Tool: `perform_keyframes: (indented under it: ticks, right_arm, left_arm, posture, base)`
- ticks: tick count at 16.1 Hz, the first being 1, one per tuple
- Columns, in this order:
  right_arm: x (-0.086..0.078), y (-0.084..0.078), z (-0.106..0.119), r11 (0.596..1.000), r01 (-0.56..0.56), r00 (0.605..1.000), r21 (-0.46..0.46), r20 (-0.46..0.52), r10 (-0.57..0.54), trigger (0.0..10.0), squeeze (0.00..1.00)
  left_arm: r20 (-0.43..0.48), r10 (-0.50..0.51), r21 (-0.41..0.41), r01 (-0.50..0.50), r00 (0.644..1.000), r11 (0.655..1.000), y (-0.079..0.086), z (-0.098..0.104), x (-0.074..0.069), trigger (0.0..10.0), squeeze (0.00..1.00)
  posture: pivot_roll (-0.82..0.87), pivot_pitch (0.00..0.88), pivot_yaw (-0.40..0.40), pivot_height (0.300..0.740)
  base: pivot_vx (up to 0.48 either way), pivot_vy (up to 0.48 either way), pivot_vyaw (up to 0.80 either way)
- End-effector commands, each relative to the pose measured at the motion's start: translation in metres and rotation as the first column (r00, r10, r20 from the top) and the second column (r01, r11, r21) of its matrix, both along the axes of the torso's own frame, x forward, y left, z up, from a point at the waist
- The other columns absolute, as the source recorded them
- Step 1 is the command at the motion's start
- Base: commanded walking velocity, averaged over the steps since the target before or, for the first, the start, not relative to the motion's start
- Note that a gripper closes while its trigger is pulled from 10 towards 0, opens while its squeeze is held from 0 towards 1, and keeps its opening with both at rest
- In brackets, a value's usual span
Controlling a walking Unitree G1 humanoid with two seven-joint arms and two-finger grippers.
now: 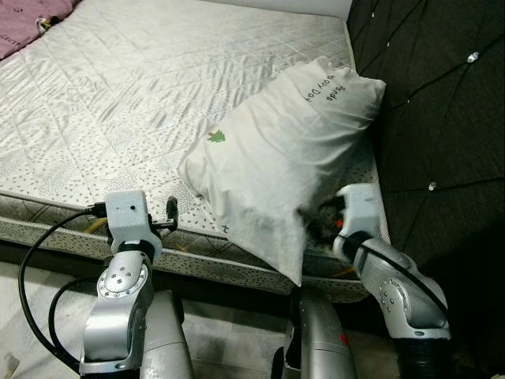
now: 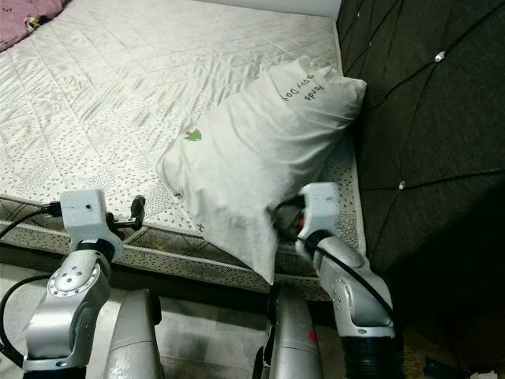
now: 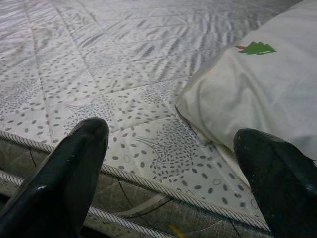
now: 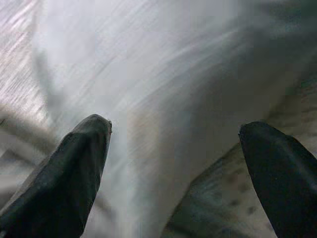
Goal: Clean up the room
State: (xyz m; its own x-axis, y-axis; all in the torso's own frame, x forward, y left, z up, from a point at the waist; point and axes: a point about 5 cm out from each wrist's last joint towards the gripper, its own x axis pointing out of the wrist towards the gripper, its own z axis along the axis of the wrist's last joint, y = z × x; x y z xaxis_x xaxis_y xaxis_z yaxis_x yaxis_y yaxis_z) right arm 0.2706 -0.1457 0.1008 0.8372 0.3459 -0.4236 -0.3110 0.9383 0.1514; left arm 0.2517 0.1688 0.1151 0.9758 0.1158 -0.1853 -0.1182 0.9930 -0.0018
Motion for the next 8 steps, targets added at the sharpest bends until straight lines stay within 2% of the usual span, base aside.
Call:
perform_keyframes:
  ticks: [1, 4, 5, 8]
  right_arm:
    - [-0.003, 0.004, -0.006, 0.998, -0.054, 0.997, -0.015, -0.050, 0.053, 10.0, 0.00]
    - [-0.001, 0.012, -0.006, 0.998, -0.055, 0.998, -0.024, -0.033, 0.054, 10.0, 0.00]
    - [0.004, 0.020, -0.007, 0.999, -0.047, 0.998, -0.026, -0.030, 0.047, 10.0, 0.00]
    - [0.010, 0.021, -0.010, 0.998, -0.026, 0.999, -0.053, -0.043, 0.023, 10.0, 0.00]
  left_arm:
    - [-0.011, -0.005, -0.004, 0.005, 1.000, 1.000, 0.000, -0.003, 0.000, 10.0, 0.00]
    - [-0.011, -0.008, -0.007, 0.008, 1.000, 1.000, -0.002, -0.003, 0.000, 10.0, 0.00]
    - [-0.008, -0.006, -0.006, 0.006, 1.000, 1.000, -0.002, -0.003, 0.001, 10.0, 0.00]
    - [-0.007, 0.004, 0.000, -0.004, 1.000, 1.000, 0.001, -0.003, 0.000, 10.0, 0.00]
  posture:
    - [0.12, 0.042, -0.061, 0.553]
    - [0.12, 0.039, -0.064, 0.553]
    - [0.13, 0.035, -0.066, 0.553]
    - [0.14, 0.031, -0.071, 0.553]
  base:
    - [0.000, 0.000, 0.00]
    - [0.000, 0.000, 0.00]
    - [0.000, 0.000, 0.00]
    - [0.000, 0.000, 0.00]
